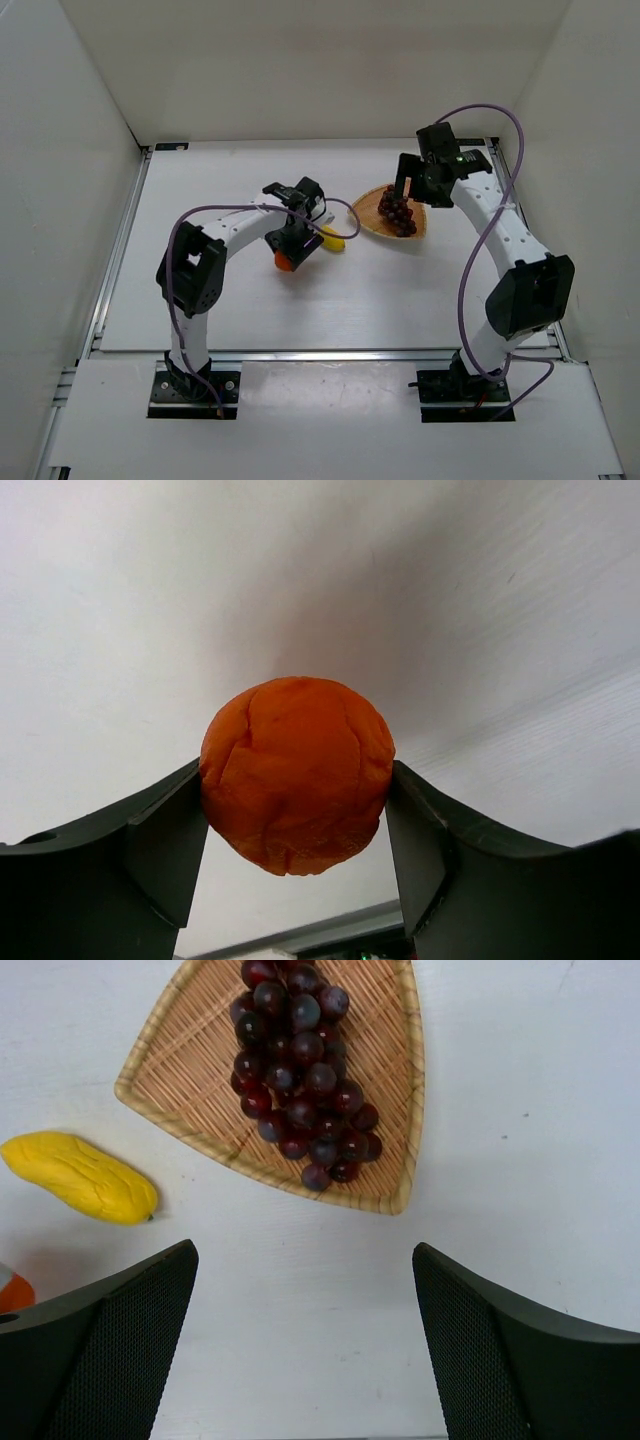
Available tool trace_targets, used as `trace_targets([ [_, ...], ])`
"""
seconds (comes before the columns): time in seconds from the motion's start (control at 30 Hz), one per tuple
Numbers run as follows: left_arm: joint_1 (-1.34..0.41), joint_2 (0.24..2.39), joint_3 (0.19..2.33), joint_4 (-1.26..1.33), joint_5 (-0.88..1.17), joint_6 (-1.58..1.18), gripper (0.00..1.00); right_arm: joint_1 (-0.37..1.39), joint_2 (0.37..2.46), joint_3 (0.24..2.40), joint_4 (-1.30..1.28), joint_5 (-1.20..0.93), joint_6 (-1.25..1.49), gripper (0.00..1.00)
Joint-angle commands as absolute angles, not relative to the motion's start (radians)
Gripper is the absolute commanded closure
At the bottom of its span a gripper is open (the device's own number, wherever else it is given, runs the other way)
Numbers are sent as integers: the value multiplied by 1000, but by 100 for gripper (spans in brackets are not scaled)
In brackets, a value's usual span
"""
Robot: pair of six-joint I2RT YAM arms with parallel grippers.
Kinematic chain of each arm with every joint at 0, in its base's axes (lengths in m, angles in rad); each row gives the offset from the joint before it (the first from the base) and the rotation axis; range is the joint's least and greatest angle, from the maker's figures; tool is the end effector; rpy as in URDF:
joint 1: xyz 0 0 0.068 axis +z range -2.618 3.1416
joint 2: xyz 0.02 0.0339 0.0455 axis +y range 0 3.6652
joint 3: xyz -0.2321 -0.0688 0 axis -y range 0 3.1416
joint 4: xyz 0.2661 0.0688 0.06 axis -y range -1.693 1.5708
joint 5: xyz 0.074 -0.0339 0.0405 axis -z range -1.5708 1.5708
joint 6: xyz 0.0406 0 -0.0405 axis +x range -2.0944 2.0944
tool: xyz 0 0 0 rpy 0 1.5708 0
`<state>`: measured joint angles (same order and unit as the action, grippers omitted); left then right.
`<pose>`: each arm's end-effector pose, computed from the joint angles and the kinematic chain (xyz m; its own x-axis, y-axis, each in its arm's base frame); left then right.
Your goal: Place and organize the fake fruits in the fruit bowl
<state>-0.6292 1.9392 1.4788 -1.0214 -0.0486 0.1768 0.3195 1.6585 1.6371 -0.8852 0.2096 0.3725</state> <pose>0.3074 -0.2213 0.1515 -0.6900 0.7195 -0.0790 0.7168 0.6944 0.0633 0.3613 0.1106 0.3095 -0.7638 0.1223 -0.6338 0.0993 0.9925 0.0717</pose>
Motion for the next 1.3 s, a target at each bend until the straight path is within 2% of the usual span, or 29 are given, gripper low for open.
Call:
trace_targets([
  [0.0, -666, 1865, 1629, -1032, -92, 175, 60, 310, 1576, 1579, -853, 198, 402, 8],
  [0.13, -712, 1887, 1788, -947, -114, 210, 58, 290, 1523, 1493, -812, 184, 439, 8],
  [0.4, -747, 2250, 2262, -848, -52, 157, 53, 166, 1399, 1367, -761, 161, 469, 8],
  [0.73, -778, 2414, 2399, -683, -12, 146, 48, 49, 1328, 1313, -752, 107, 411, 8],
  [0.77, -778, 2414, 2399, -683, 0, 146, 45, 49, 1328, 1313, -752, 98, 411, 8],
  [0.83, -778, 2405, 2390, -683, 12, 146, 27, 49, 1328, 1304, -752, 84, 411, 8],
  [0.87, -778, 2393, 2350, -683, 32, 146, 12, 49, 1328, 1304, -752, 66, 411, 8],
  [0.93, -778, 2369, 2321, -683, 41, 156, 1, 49, 1328, 1295, -743, 35, 396, 8],
  [1.1, -787, 2266, 2273, -683, -4, 156, 1, 49, 1328, 1295, -742, -3, 361, 8],
  [1.27, -766, 2100, 2201, -683, -153, 137, 1, 190, 1353, 1295, -710, 17, 224, 7],
])
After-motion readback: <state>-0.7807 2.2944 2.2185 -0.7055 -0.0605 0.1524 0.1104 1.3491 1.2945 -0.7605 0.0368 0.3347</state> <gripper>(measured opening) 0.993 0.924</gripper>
